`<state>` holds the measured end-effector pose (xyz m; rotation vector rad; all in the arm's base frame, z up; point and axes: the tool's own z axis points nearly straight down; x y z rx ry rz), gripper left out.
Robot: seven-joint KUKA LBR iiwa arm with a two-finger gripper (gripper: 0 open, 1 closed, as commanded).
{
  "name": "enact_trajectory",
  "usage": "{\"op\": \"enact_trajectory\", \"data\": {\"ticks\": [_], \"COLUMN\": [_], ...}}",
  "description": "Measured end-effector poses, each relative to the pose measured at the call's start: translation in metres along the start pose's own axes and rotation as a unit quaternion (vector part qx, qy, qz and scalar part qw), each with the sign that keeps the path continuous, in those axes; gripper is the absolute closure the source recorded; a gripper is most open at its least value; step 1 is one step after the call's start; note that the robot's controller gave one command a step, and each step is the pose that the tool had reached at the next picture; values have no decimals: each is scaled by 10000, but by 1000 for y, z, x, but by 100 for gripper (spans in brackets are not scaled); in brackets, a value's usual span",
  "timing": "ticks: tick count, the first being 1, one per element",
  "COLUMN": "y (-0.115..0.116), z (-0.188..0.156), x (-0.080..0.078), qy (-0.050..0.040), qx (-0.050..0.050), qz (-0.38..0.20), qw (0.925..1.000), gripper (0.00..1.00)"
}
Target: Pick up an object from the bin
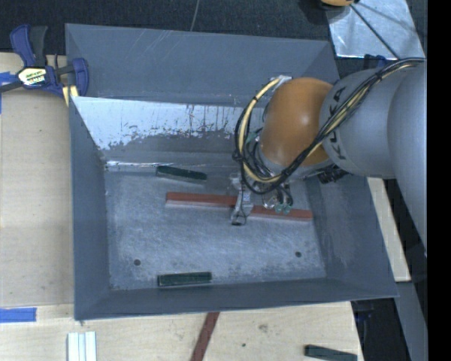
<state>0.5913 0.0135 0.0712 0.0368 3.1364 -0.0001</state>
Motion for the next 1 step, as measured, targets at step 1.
{"op": "enact_trajectory", "data": {"ticks": [1], "y": [-19], "z": [-169], "x": [6], "qy": [-4], "qx": [0], "qz": [-1310], "qw": [9914], "gripper": [100]}}
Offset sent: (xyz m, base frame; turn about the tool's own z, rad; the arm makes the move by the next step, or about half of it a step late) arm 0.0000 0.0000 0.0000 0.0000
